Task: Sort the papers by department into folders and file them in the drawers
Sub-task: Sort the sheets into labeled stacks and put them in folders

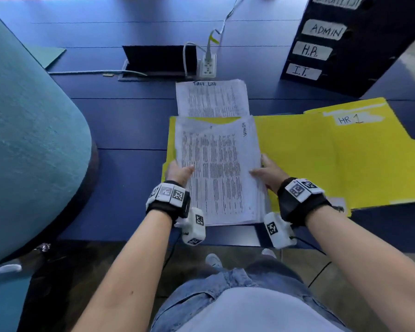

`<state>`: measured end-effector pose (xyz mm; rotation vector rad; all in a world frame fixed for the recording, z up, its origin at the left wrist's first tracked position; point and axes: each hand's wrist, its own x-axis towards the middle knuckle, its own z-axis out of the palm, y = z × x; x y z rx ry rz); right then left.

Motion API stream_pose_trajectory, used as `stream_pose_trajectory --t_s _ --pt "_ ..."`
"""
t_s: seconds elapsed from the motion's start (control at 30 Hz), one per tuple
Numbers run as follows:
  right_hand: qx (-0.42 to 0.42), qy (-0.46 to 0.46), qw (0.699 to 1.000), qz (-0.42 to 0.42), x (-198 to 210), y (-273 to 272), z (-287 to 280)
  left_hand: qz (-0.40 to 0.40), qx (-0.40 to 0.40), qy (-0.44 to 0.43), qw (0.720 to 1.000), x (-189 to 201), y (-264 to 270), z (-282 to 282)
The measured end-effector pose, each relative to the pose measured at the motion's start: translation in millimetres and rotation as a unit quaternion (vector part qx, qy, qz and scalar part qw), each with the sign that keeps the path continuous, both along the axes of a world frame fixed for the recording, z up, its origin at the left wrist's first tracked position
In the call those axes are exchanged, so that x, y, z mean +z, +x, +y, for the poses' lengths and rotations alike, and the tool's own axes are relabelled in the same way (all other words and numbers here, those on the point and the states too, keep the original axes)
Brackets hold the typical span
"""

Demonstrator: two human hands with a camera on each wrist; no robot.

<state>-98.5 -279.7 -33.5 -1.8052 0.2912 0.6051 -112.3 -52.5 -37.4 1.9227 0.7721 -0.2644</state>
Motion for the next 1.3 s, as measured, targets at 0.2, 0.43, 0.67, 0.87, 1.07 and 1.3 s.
stream_pose_trajectory --t_s 0.2,0.43,0.67,0.87,1.07,1.3 --pt "-0.017 -0.008 0.999 -0.046 -5 -8 2 -0.008 -0.041 0.094 0.995 0 -1 -22" --pt "-0.099 -0.070 0.939 -0.321 59 -3 9 -0.306 0.056 0.014 0.950 71 9 -36" --pt "-0.179 0.031 0.933 -0.310 68 -21 14 -0.358 0.128 -0.141 0.914 89 4 -39" --pt "-0.157 -0.059 0.945 -0.282 36 -18 9 -0.121 0.032 0.080 0.989 33 4 -20" --pt "-0.178 -0.086 0.949 -0.245 19 0 -5 0.116 0.019 0.237 0.964 7 -11 -2" --pt "-0.208 -0.075 0.967 -0.124 -1 0 -18 0.168 0.051 0.244 0.954 12 -4 0"
